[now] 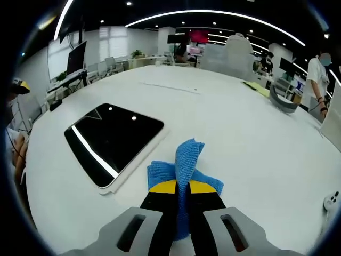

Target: Wipe the mirror surface with the cleaning cloth until all visible marks leave the cleaned area.

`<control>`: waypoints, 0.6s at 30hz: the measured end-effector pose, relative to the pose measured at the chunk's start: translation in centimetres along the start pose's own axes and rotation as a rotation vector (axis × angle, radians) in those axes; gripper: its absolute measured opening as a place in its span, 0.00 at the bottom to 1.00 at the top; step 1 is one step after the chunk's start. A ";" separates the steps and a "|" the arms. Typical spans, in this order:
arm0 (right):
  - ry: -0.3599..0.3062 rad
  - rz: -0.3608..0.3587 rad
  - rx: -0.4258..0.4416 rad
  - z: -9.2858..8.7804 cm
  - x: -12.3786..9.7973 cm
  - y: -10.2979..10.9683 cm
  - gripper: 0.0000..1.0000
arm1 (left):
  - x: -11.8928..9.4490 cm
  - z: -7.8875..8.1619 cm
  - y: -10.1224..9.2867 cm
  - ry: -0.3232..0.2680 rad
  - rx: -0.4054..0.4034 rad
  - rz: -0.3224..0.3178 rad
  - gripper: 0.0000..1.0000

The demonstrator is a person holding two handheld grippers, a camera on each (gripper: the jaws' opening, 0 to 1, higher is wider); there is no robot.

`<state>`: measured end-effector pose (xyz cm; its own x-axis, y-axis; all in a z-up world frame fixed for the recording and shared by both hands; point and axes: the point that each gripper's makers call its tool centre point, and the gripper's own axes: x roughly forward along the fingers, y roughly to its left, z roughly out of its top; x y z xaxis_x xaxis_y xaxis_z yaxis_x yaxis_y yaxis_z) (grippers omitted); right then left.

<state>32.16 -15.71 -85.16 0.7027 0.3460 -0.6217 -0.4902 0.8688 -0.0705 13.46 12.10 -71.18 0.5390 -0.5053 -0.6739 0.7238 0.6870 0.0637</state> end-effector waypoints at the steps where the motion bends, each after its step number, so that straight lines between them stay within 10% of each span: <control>1: -0.004 0.003 -0.001 0.0 0.0 0.0 0.02 | 0.2 0.1 -0.1 -0.001 0.003 -0.002 0.95; 18: -0.020 0.167 -0.088 -0.2 -0.3 0.7 0.16 | 1.0 0.6 -0.2 -0.003 0.015 -0.003 0.95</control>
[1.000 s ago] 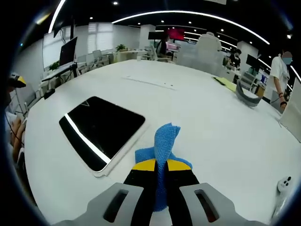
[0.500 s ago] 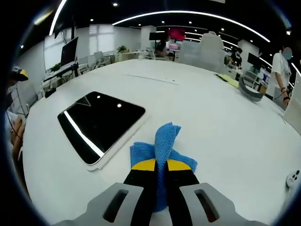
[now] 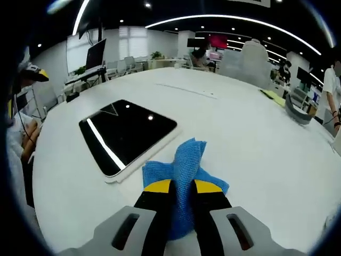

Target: Wipe the mirror surface with the cleaning cloth until all visible marks leave the cleaned area.

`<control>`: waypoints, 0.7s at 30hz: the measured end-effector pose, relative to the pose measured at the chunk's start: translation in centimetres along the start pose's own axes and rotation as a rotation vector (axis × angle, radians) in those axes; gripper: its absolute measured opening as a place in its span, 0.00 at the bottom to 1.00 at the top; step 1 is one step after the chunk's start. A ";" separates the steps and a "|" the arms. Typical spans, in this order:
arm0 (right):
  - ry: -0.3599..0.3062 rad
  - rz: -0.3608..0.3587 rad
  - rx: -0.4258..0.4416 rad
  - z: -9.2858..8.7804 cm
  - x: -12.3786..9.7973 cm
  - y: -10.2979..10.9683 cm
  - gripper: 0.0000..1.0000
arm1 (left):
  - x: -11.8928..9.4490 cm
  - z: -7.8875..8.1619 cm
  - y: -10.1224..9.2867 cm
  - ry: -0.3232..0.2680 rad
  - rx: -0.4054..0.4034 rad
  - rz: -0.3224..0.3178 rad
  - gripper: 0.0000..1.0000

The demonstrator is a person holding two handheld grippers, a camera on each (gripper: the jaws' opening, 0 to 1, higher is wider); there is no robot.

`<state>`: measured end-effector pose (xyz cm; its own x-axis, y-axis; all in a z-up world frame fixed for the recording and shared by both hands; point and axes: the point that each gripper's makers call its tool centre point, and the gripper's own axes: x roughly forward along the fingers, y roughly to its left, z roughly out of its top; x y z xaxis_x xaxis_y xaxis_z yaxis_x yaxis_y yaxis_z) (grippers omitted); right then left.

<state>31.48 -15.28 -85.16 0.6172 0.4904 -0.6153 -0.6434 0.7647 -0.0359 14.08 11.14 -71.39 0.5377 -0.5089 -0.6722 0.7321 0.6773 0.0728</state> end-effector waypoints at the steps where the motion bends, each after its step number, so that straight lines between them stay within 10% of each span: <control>1: 0.001 0.045 -0.035 -0.1 -0.3 0.4 0.18 | -0.1 0.1 0.0 -0.002 0.001 0.001 0.95; 8: 0.014 0.222 -0.161 -1.2 -1.7 1.3 0.36 | -0.2 -0.1 0.1 -0.001 0.007 0.004 0.95; 21: 0.061 0.202 -0.097 -0.5 -1.4 1.4 0.40 | -0.5 -0.1 0.2 -0.005 0.006 0.012 0.95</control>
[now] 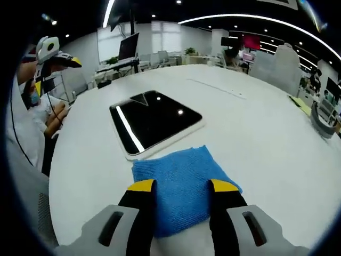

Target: Wipe the mirror surface with the cleaning cloth until all visible marks leave the cleaned area.

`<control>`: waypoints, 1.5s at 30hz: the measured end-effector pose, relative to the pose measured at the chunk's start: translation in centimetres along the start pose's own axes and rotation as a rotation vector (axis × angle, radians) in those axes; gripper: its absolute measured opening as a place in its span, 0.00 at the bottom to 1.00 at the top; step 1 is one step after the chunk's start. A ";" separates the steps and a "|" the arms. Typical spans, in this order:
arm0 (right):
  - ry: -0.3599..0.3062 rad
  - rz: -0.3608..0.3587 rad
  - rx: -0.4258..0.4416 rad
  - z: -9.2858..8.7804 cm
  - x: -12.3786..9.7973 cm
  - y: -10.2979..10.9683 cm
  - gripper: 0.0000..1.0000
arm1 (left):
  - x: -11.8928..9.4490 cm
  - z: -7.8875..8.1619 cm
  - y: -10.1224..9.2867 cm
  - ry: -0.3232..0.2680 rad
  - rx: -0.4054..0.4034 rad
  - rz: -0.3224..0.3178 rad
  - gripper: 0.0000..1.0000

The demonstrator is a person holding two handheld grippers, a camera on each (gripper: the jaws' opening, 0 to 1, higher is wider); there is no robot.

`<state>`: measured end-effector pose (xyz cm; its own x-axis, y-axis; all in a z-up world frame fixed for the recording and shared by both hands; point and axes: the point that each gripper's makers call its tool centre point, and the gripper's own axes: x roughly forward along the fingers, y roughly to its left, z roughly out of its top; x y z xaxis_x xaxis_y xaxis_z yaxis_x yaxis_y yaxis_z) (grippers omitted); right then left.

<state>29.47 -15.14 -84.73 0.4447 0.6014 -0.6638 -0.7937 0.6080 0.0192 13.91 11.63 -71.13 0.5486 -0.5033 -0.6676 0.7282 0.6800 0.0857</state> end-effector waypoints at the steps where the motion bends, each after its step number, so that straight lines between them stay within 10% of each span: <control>1: -0.005 -0.003 -0.004 0.4 -0.1 0.1 0.42 | 0.0 0.1 0.1 -0.002 0.001 0.000 0.95; 10: -0.151 -0.007 -0.068 8.0 -3.2 4.3 0.49 | -1.0 1.3 2.7 -0.041 0.006 0.023 0.95; 18: -0.229 0.005 -0.056 11.1 -6.8 11.4 0.77 | -1.1 1.2 4.0 -0.052 0.017 0.002 0.95; 26: -0.189 -0.005 -0.045 10.6 -6.7 13.5 0.98 | -1.1 1.1 4.5 -0.057 0.017 -0.023 0.96; 45: -0.151 -0.079 0.009 12.0 -8.5 12.9 1.00 | -0.3 0.1 5.8 -0.076 -0.083 -0.090 0.99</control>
<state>20.38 -6.20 -69.84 0.5638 0.6220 -0.5434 -0.7502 0.6609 -0.0219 18.01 15.70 -70.39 0.5144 -0.6012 -0.6116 0.7411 0.6704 -0.0356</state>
